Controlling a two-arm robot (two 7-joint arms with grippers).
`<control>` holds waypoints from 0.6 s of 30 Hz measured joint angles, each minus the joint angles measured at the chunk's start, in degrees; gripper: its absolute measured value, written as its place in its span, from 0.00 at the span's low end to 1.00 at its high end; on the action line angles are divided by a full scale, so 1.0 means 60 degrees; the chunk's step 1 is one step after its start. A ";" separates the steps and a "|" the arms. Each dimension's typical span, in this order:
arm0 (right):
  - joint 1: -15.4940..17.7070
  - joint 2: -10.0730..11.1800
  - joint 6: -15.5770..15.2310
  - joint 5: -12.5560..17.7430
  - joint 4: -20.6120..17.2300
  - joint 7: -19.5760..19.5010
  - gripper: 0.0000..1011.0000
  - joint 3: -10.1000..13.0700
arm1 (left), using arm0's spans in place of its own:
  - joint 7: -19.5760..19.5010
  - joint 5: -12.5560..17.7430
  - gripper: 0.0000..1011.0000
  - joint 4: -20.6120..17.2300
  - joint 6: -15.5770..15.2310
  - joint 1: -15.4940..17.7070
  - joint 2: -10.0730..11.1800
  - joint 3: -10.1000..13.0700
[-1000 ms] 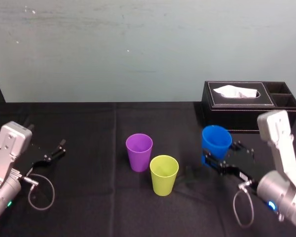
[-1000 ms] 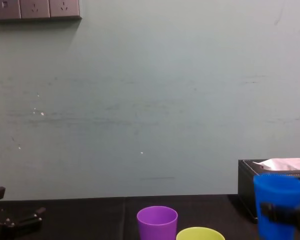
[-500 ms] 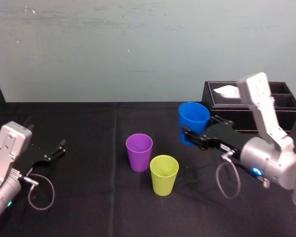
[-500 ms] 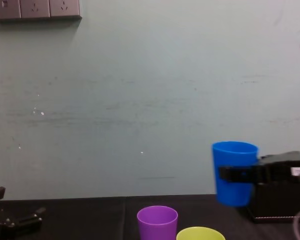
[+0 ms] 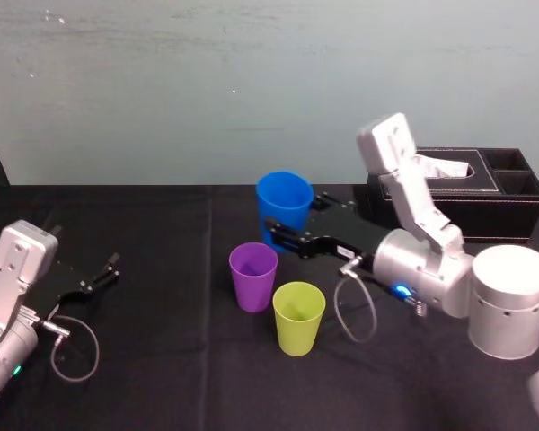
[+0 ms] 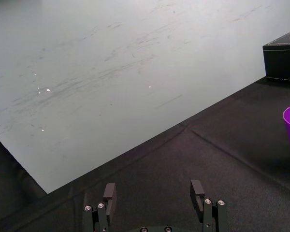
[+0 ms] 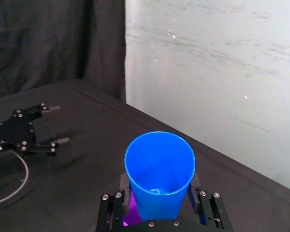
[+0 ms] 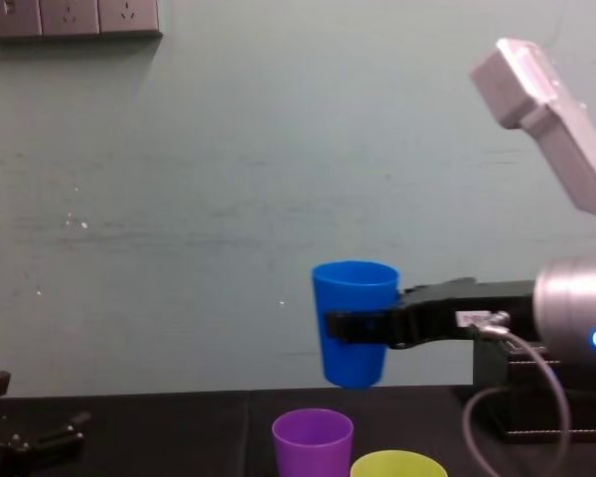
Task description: Stack the three plastic cups sequentially using one hand.
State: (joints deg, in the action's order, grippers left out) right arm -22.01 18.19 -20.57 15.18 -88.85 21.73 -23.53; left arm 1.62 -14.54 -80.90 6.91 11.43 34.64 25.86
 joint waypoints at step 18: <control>-0.0689 -0.0425 0.0252 -0.0105 0.1011 0.0155 0.70 -0.0673 | 0.0000 -0.0001 0.99 0.0000 0.0000 0.0000 0.0000 0.0000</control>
State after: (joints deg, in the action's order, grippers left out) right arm -26.14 15.64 -19.06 14.55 -82.79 22.66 -27.56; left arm 1.62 -14.55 -80.90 6.91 11.43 34.64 25.86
